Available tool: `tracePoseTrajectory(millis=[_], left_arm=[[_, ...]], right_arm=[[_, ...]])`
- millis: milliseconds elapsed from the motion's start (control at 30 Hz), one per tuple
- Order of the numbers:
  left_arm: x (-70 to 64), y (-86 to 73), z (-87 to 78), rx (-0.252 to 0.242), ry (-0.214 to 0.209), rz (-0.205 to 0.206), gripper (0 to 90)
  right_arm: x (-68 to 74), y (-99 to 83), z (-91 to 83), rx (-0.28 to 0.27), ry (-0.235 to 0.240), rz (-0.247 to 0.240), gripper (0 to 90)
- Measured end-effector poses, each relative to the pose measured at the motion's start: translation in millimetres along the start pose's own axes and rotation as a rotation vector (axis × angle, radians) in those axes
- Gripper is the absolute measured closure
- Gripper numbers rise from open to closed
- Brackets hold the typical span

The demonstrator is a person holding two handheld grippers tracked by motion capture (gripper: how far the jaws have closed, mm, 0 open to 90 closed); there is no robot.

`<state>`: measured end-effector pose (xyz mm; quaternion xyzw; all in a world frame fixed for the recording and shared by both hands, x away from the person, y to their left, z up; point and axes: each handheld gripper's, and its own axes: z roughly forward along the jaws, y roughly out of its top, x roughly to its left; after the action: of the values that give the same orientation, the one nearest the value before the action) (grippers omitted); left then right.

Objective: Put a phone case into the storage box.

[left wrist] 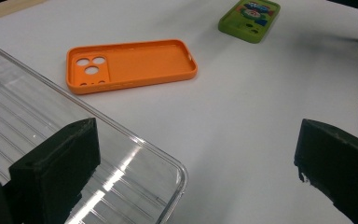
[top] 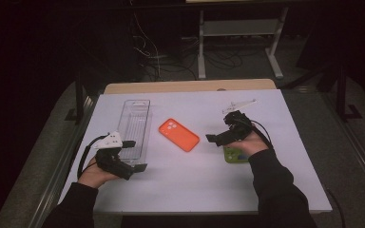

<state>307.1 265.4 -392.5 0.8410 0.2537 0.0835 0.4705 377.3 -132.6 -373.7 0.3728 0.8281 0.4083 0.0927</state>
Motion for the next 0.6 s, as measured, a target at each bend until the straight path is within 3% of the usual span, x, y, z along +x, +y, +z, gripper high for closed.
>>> tracePoseTrajectory(millis=[600], left_arm=[[0.5,-0.3,-0.4,-0.002,-0.001,-0.004,0.0]], right_arm=[[4.7,27.2,22.4,0.012,0.012,-0.027,0.0]])
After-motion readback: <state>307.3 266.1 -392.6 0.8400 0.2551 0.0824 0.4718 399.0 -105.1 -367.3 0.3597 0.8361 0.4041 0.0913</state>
